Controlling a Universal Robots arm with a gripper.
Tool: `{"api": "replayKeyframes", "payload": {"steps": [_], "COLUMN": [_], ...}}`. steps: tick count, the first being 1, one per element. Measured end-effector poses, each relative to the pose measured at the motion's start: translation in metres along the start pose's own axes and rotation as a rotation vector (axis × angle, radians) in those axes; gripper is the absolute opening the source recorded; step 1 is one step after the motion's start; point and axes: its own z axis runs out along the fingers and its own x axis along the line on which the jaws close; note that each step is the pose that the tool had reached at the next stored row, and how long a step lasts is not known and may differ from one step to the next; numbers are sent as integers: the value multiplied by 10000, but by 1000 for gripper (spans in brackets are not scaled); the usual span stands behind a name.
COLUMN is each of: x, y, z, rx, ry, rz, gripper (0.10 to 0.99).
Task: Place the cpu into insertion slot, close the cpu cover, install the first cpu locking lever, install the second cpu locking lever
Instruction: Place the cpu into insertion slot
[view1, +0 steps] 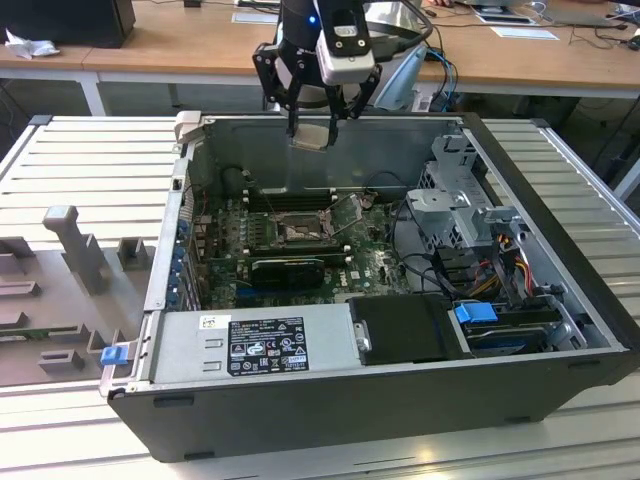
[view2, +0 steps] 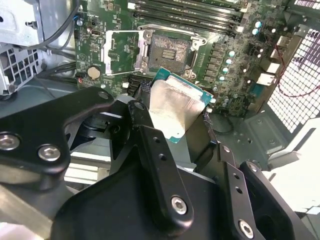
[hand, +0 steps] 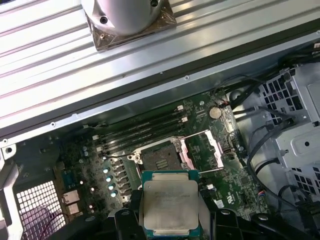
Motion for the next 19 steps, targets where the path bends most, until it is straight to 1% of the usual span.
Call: {"api": "replayKeyframes", "payload": {"steps": [19], "x": [0], "y": [-1], "z": [10], "rx": [-24], "ry": [-106], "rz": [1185], "gripper": [529]}}
